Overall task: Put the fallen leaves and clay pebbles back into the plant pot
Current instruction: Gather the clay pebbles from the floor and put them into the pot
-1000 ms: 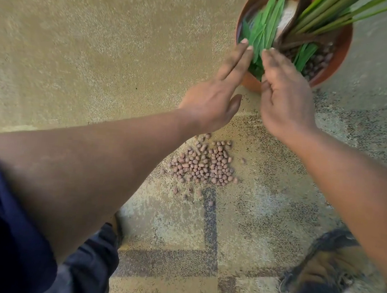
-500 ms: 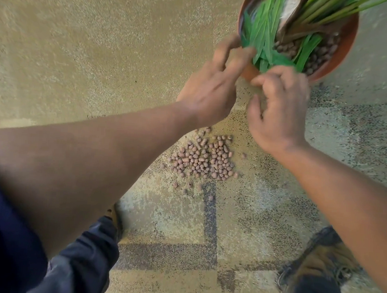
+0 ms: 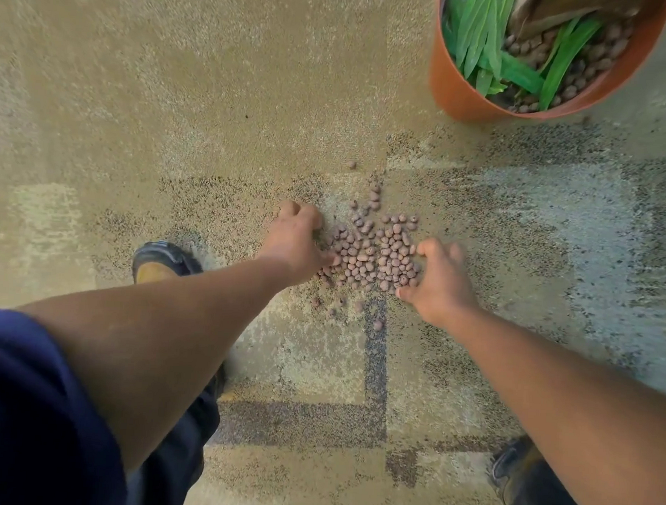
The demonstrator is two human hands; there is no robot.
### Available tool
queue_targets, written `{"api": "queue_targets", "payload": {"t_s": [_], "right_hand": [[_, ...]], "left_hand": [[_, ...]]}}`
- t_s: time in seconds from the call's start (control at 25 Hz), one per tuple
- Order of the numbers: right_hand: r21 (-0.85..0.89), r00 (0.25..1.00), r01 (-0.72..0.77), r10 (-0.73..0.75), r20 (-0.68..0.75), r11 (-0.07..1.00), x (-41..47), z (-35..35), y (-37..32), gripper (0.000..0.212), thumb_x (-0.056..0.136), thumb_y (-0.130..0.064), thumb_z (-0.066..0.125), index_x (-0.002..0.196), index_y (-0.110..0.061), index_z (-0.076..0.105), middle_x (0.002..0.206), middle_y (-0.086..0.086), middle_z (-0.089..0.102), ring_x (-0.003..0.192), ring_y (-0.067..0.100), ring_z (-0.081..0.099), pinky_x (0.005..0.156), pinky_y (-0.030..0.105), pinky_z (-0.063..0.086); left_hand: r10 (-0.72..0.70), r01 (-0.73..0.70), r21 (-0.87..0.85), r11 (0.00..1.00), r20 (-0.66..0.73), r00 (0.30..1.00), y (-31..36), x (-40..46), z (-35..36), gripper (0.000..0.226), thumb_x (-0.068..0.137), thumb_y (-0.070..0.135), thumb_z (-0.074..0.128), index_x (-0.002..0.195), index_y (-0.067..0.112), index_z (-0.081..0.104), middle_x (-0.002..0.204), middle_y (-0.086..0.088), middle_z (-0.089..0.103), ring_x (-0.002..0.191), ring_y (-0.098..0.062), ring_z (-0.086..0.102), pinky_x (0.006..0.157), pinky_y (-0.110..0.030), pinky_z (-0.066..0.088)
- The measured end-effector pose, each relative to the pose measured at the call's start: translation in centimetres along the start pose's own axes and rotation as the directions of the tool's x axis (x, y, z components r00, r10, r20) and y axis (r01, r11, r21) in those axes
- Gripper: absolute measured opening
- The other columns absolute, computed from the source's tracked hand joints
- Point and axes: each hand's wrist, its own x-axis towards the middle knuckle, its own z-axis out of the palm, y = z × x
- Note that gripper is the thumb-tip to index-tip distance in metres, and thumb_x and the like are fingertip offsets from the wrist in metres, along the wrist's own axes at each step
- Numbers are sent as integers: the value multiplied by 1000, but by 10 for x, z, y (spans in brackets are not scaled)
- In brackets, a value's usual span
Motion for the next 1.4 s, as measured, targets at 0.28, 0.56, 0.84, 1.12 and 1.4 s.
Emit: {"api": "queue_targets", "payload": {"t_s": [0.28, 0.56, 0.84, 1.12, 1.4], "right_hand": [[-83, 990, 108, -115, -85, 991, -5, 24, 4, 36, 92, -2, 69, 123, -17, 59, 139, 9, 51, 117, 28, 59, 106, 45, 55], [-44, 984, 143, -147, -100, 989, -11, 15, 13, 14, 95, -5, 66, 103, -17, 68, 140, 4, 59, 116, 21, 60, 107, 26, 46], [125, 987, 3, 17, -158, 992, -4, 10, 9, 19, 91, -12, 75, 83, -24, 64, 120, -1, 66, 86, 19, 70, 65, 18, 55], [394, 984, 27, 46, -174, 919, -12, -19, -7, 27, 91, -3, 73, 85, -26, 60, 90, -11, 62, 78, 3, 62, 61, 16, 51], [426, 988, 42, 26, -152, 904, -14, -26, -4, 23, 89, -2, 75, 98, -21, 65, 96, -7, 64, 85, 8, 65, 69, 17, 51]], "left_hand": [[187, -185, 65, 981, -32, 982, 3, -13, 15, 21, 97, 7, 62, 116, 16, 64, 117, 0, 52, 104, -17, 52, 99, -25, 50], [231, -230, 74, 970, -11, 973, -2, -8, 16, 10, 95, 8, 66, 101, 16, 68, 108, 2, 55, 100, -20, 58, 86, -19, 52], [248, -242, 212, 947, -1, 969, 6, -8, 22, 16, 97, 4, 58, 94, 17, 66, 95, 1, 58, 85, -18, 65, 67, -20, 58], [241, -238, 234, 943, 18, 970, 6, -8, 24, 20, 93, -2, 59, 92, 16, 67, 101, 2, 58, 89, -16, 65, 68, -18, 57], [151, -152, 181, 972, 18, 988, 10, -9, 18, 20, 93, 0, 63, 85, 17, 67, 94, -1, 60, 85, -13, 65, 62, -14, 54]]}}
